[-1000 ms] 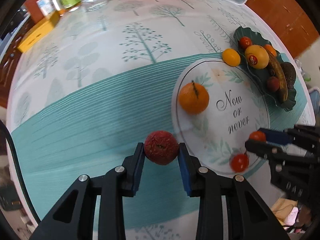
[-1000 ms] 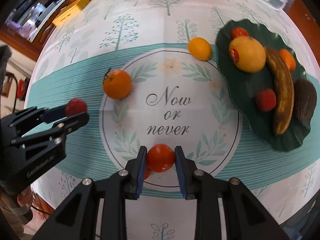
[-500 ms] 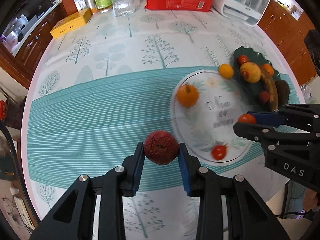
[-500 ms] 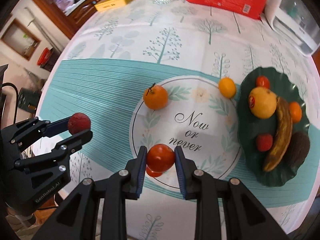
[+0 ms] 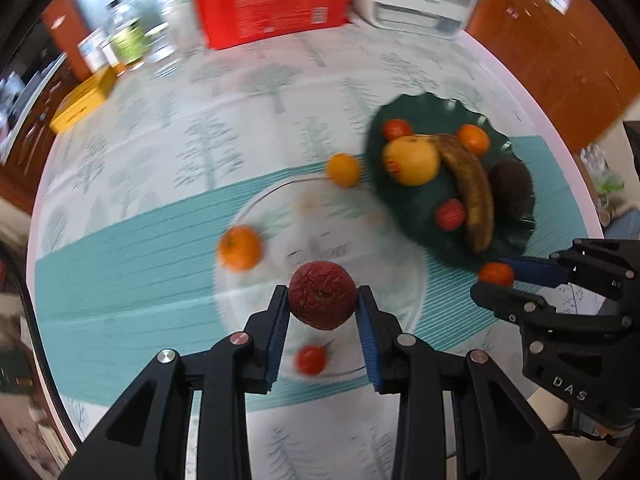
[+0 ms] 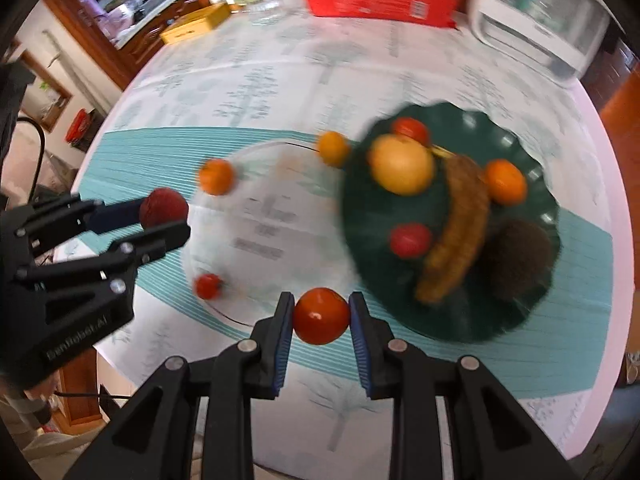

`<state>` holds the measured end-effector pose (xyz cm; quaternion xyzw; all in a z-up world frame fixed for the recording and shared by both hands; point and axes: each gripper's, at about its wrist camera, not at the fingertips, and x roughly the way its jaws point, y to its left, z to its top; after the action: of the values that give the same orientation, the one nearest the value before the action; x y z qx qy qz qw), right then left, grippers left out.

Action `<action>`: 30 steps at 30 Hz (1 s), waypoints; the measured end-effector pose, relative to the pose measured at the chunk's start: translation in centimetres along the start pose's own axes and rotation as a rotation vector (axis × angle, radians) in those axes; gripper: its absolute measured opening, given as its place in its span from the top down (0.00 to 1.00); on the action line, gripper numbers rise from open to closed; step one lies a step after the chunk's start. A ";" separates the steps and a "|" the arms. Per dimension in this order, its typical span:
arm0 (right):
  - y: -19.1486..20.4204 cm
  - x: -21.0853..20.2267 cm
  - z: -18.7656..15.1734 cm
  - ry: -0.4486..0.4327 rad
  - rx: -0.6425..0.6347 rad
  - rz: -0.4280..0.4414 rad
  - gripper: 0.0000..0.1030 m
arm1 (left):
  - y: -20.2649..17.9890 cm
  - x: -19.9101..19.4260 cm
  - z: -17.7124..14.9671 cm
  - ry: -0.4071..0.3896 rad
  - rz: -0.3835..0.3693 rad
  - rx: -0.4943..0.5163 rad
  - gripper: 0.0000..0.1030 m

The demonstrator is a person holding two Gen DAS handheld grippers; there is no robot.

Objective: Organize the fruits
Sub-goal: 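Carry the lychee with the left gripper over the green plate while the right gripper carries the cherry tomato, then lower both held fruits onto the green plate and open both grippers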

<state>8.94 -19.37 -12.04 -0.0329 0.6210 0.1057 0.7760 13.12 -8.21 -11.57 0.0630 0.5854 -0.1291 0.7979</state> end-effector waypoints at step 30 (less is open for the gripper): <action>-10.8 5.1 0.7 0.151 0.075 0.003 0.72 | -13.5 9.6 14.5 0.200 0.184 0.390 0.68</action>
<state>12.86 -29.12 -17.74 -0.0108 0.6812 0.0805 0.7276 25.38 -26.11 -15.59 0.2816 0.6172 -0.1596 0.7171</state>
